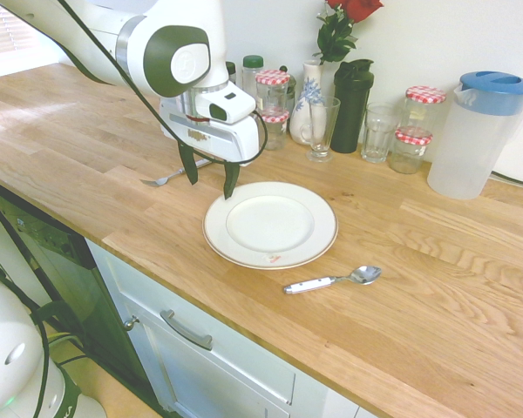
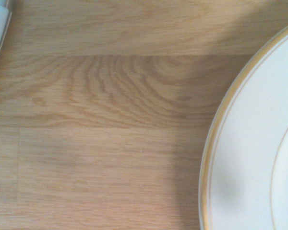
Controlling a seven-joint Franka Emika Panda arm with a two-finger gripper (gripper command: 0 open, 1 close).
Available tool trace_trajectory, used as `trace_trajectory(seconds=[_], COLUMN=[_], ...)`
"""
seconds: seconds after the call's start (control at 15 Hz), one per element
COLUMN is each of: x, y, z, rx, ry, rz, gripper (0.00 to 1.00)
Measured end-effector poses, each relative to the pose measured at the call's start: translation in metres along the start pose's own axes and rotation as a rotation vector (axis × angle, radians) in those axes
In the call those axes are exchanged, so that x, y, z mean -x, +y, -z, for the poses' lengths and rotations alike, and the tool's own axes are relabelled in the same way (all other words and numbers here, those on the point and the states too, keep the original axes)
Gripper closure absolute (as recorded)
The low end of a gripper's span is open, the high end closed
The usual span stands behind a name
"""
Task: Put the fork into the plate
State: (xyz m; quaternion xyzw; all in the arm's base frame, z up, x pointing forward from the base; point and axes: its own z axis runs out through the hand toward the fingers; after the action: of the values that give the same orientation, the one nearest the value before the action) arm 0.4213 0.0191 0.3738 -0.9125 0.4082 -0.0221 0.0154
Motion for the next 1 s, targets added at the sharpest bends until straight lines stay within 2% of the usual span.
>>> trace_trajectory(seconds=[0.4,0.8,1.0], x=[0.008,0.026,0.032], y=[-0.012,-0.054,-0.089], z=[0.006,0.03,0.027], rx=[-0.021,-0.047,-0.05], ry=[0.001,-0.009,-0.036], rz=[0.016,-0.03,-0.043], gripper=[0.0,0.0,0.0])
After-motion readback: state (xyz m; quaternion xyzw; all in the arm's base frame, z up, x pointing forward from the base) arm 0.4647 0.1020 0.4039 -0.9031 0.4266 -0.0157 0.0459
